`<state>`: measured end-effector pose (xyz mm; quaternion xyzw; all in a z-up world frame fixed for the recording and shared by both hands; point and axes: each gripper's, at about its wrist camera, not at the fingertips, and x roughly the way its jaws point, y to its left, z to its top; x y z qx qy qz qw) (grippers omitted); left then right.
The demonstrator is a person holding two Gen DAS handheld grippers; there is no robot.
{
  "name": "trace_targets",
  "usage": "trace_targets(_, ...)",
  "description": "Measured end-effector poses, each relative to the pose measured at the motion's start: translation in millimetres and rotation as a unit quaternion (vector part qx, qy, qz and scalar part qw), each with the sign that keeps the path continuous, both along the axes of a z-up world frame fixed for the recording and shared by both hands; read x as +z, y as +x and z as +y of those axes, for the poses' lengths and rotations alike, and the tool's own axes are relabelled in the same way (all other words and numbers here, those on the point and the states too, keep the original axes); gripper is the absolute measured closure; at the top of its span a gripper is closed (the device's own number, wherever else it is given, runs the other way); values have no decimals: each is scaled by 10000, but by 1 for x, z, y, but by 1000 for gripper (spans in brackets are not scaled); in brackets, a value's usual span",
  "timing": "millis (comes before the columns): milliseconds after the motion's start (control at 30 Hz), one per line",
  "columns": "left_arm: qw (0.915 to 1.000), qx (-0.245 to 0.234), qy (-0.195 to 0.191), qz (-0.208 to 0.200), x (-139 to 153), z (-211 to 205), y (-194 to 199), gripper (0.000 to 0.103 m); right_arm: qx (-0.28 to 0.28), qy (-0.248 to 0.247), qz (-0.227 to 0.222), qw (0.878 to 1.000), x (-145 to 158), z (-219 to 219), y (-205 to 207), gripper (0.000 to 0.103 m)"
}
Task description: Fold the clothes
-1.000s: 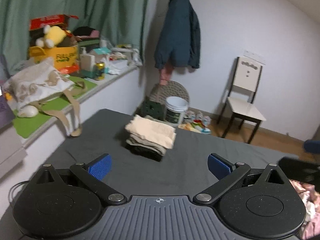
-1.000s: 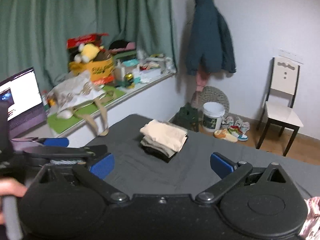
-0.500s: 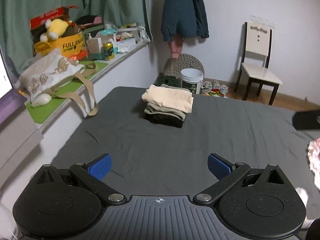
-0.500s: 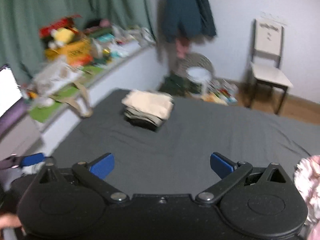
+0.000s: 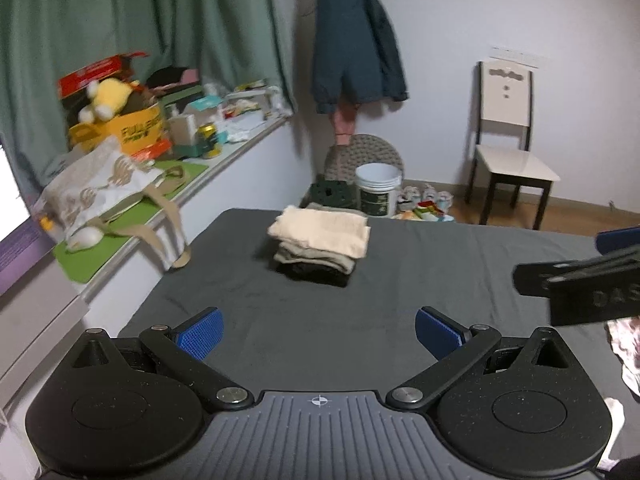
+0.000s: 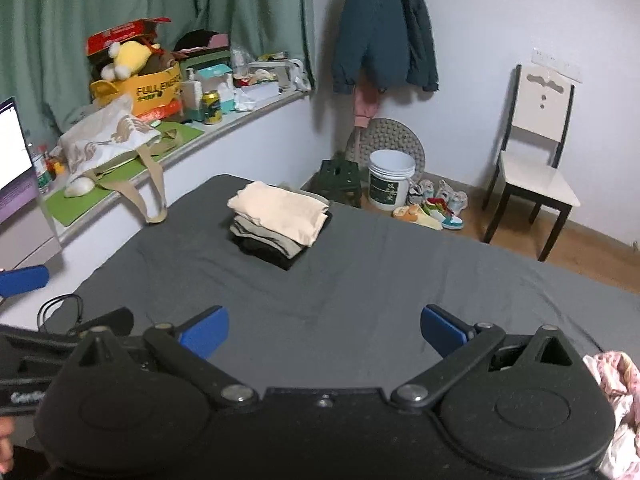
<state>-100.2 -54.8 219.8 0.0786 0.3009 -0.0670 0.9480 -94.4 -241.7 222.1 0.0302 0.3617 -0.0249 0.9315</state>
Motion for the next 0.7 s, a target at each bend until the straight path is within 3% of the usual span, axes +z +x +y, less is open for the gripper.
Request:
trace_targets(167, 9999, -91, 108, -26, -1, -8, 5, 0, -49, 99, 49, 9999, 0, -7, -2, 0)
trace_targets(500, 9989, 336, -149, 290, -5, 10, 27, 0, 221, 19, 389, 9990, -11, 10, 2, 0)
trace_targets(700, 9987, 358, -151, 315, -8, 15, 32, 0, 200, 11, 469, 9987, -13, 10, 1, 0)
